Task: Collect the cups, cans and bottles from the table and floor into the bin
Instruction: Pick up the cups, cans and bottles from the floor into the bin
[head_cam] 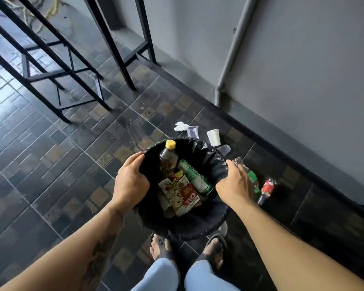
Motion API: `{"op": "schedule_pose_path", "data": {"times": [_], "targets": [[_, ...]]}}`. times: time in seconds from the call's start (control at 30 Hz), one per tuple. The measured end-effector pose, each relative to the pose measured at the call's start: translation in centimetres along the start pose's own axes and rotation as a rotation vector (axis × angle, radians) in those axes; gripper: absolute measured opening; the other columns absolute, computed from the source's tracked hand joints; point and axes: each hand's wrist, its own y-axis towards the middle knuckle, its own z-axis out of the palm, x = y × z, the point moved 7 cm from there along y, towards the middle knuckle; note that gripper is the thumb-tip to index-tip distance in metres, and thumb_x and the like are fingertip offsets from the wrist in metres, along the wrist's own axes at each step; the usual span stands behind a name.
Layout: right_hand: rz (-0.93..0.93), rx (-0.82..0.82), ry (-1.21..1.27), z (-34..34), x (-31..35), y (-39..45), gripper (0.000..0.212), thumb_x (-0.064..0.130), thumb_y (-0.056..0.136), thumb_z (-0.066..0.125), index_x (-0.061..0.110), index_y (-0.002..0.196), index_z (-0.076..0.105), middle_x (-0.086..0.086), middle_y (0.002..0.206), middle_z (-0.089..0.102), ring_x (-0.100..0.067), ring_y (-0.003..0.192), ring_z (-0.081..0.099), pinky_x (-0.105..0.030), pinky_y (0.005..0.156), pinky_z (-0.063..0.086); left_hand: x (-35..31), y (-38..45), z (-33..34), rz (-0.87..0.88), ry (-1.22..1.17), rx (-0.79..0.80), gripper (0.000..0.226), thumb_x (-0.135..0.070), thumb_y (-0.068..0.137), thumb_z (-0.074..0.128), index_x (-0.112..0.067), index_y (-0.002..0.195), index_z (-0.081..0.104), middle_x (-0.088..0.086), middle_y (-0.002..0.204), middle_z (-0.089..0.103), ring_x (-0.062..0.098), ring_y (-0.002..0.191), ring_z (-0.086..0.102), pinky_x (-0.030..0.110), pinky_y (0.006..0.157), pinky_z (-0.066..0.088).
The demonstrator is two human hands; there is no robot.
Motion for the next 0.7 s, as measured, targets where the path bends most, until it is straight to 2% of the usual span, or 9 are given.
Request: {"op": "schedule_pose_path", "data": {"times": [0.13,0.23,0.33,0.4,0.5,0.57,0.63,0.7], "targets": [[-0.042,0.029,0.064,5.8,-0.2,5.1,0.074,0.007,0.082,0.052,0.023,0.152,0.032,-0.003,0.153,0.040,-0.029,0.136,0.041,-0.038,0.105,0.037,4.4,4.7,4.5,0.037,0.012,-0.064,0.065,0.009,0.074,0.052,-0.009,0.136,0.063,0.001,0.146,0.056,0.025,0.131,0.054,0.032,0.112,0.038],[-0.116,0.050,0.083,8.6,0.3,9.1,0.071,0.006,0.084,0.050,0.020,0.152,0.034,-0.005,0.151,0.042,-0.029,0.133,0.043,-0.034,0.101,0.038,7.0,8.2,6.8,0.055,-0.001,-0.131,0.064,0.008,0.075,0.052,-0.008,0.135,0.063,0.001,0.146,0.057,0.023,0.130,0.054,0.022,0.109,0.032],[-0.162,0.056,0.151,10.4,1.4,12.4,0.068,0.000,0.084,0.049,0.016,0.149,0.039,-0.010,0.144,0.046,-0.029,0.127,0.045,-0.030,0.095,0.039,9.0,11.1,8.1,0.057,-0.018,-0.198,0.061,0.007,0.077,0.053,-0.008,0.136,0.063,0.000,0.146,0.056,0.022,0.129,0.055,0.018,0.107,0.031],[-0.194,0.060,0.176,11.5,2.3,14.4,0.070,0.000,0.084,0.050,0.018,0.151,0.038,-0.009,0.145,0.047,-0.029,0.130,0.044,-0.031,0.100,0.039,10.2,12.8,8.6,0.070,-0.029,-0.235,0.061,0.006,0.077,0.053,-0.008,0.135,0.063,0.000,0.145,0.057,0.023,0.129,0.055,0.019,0.107,0.031],[-0.233,0.059,0.177,13.1,3.4,16.9,0.071,0.002,0.085,0.053,0.021,0.151,0.038,-0.006,0.144,0.050,-0.028,0.131,0.046,-0.025,0.095,0.034,11.8,15.1,9.3,0.100,-0.034,-0.289,0.059,0.006,0.077,0.053,-0.006,0.133,0.064,0.003,0.143,0.059,0.024,0.128,0.056,0.019,0.108,0.031],[-0.255,0.051,0.212,14.0,4.2,18.4,0.070,0.003,0.083,0.053,0.021,0.150,0.041,-0.006,0.144,0.052,-0.028,0.131,0.048,-0.030,0.102,0.038,12.8,16.5,9.7,0.121,-0.036,-0.324,0.057,0.005,0.077,0.054,-0.006,0.132,0.066,0.004,0.142,0.060,0.025,0.127,0.057,0.021,0.108,0.032],[-0.282,0.024,0.235,14.9,5.0,19.7,0.069,0.004,0.081,0.053,0.021,0.148,0.045,-0.007,0.143,0.053,-0.027,0.132,0.048,-0.034,0.108,0.039,13.8,17.6,10.2,0.151,-0.040,-0.351,0.053,-0.002,0.078,0.056,-0.007,0.130,0.067,0.005,0.140,0.062,0.027,0.125,0.060,0.027,0.110,0.037],[-0.319,-0.008,0.232,15.6,5.7,20.8,0.066,0.004,0.082,0.054,0.021,0.146,0.048,-0.006,0.143,0.055,-0.025,0.132,0.049,-0.029,0.107,0.036,14.7,18.4,10.4,0.189,-0.055,-0.385,0.051,-0.014,0.080,0.055,-0.008,0.129,0.068,0.006,0.136,0.064,0.027,0.122,0.062,0.035,0.110,0.043]]}}
